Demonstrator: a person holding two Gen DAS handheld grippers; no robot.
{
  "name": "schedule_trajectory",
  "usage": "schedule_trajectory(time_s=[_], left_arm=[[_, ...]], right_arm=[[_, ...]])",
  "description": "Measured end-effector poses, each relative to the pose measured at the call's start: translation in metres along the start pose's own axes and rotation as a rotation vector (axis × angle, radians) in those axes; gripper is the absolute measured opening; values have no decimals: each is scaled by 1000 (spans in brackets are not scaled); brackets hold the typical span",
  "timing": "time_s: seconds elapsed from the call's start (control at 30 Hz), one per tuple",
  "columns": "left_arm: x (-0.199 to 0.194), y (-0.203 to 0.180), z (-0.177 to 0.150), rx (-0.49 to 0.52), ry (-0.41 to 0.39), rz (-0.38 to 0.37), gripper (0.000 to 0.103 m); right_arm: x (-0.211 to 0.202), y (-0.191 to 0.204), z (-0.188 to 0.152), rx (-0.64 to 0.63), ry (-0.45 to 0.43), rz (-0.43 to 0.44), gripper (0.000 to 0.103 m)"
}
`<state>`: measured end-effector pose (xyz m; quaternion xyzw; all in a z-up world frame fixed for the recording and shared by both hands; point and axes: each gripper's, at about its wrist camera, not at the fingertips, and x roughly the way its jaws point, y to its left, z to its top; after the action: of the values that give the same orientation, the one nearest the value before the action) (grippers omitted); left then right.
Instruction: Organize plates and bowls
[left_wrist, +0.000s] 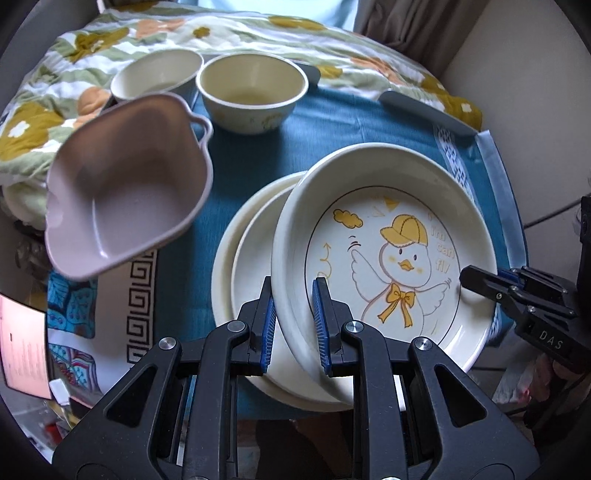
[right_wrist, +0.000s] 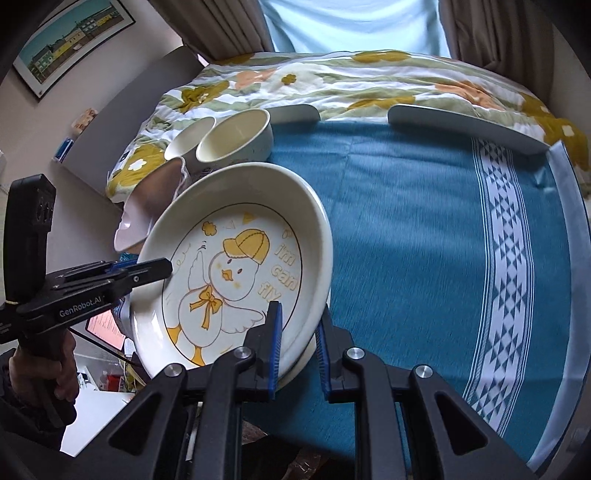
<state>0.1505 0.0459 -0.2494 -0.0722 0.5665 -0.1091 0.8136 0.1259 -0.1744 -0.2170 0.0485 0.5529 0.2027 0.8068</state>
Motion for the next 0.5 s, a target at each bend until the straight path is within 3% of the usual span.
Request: schedule_trajectory(time_s=[0.27, 0.5], left_arm=[[20, 9, -7, 12, 42, -25, 17], [35, -2, -6, 54, 75, 6, 17]], right_arm=[[10, 5, -13, 26, 6, -46, 16], [13, 4, -19, 42, 11, -62, 16]])
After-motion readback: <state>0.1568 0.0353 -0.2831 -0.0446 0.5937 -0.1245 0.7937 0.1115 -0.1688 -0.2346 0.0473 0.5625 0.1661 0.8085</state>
